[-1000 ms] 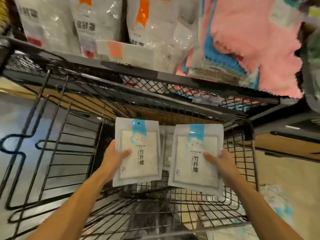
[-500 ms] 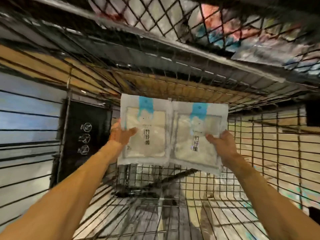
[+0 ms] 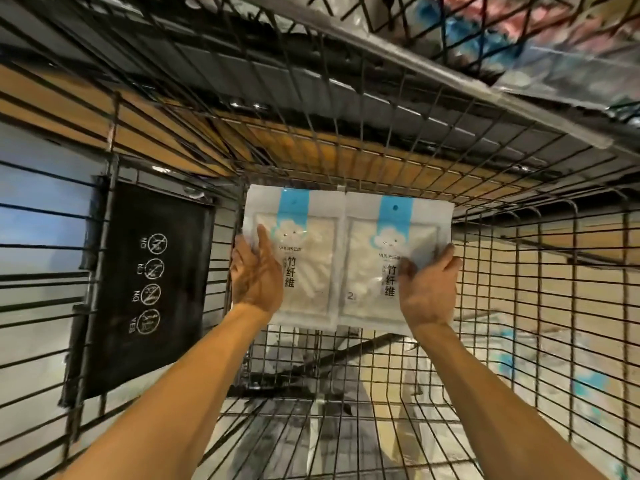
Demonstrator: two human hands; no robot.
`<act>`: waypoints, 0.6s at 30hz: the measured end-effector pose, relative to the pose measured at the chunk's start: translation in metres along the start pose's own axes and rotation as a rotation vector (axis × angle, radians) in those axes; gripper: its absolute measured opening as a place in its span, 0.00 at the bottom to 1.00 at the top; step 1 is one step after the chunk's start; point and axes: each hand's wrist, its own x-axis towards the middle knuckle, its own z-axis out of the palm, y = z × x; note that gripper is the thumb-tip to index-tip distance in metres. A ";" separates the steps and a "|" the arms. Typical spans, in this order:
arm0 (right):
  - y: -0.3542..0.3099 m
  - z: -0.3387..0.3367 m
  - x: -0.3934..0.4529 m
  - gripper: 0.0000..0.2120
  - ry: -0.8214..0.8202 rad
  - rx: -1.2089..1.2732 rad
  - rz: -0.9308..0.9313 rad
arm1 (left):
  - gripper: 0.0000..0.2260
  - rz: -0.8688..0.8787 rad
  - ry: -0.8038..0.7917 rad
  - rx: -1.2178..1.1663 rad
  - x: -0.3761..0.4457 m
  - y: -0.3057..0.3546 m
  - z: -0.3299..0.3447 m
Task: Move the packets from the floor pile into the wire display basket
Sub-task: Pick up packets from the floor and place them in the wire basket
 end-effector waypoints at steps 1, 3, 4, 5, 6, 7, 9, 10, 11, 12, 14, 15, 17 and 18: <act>-0.001 -0.001 -0.001 0.44 0.015 -0.086 -0.003 | 0.29 -0.005 0.017 0.013 -0.001 0.003 0.000; -0.002 -0.009 -0.004 0.44 0.020 -0.227 -0.038 | 0.30 0.029 0.073 0.158 -0.003 0.004 -0.003; -0.002 -0.015 -0.005 0.43 0.008 -0.274 -0.067 | 0.31 0.050 0.081 0.250 -0.004 0.005 -0.007; -0.003 -0.022 -0.006 0.42 -0.007 -0.303 -0.100 | 0.32 0.061 0.077 0.318 -0.006 0.007 -0.011; -0.004 -0.030 -0.007 0.40 -0.014 -0.324 -0.135 | 0.32 0.074 0.063 0.369 -0.008 0.010 -0.018; -0.005 -0.040 -0.009 0.38 -0.021 -0.341 -0.166 | 0.31 0.079 0.049 0.394 -0.013 0.015 -0.027; -0.009 -0.064 -0.015 0.36 -0.026 -0.357 -0.239 | 0.30 0.110 0.055 0.433 -0.022 0.025 -0.045; -0.012 -0.077 -0.019 0.35 -0.028 -0.361 -0.281 | 0.29 0.137 0.072 0.441 -0.027 0.030 -0.056; -0.016 -0.091 -0.022 0.35 -0.025 -0.369 -0.324 | 0.29 0.166 0.098 0.446 -0.033 0.035 -0.068; -0.019 -0.105 -0.025 0.35 -0.016 -0.380 -0.360 | 0.29 0.189 0.135 0.447 -0.039 0.040 -0.080; -0.027 -0.134 -0.035 0.34 0.005 -0.394 -0.401 | 0.29 0.211 0.178 0.458 -0.054 0.055 -0.109; -0.031 -0.148 -0.040 0.35 0.019 -0.400 -0.416 | 0.29 0.208 0.179 0.469 -0.062 0.063 -0.125; -0.041 -0.179 -0.052 0.34 0.064 -0.381 -0.451 | 0.28 0.211 0.201 0.472 -0.080 0.081 -0.154; -0.046 -0.195 -0.059 0.34 0.088 -0.365 -0.468 | 0.28 0.220 0.228 0.467 -0.090 0.090 -0.169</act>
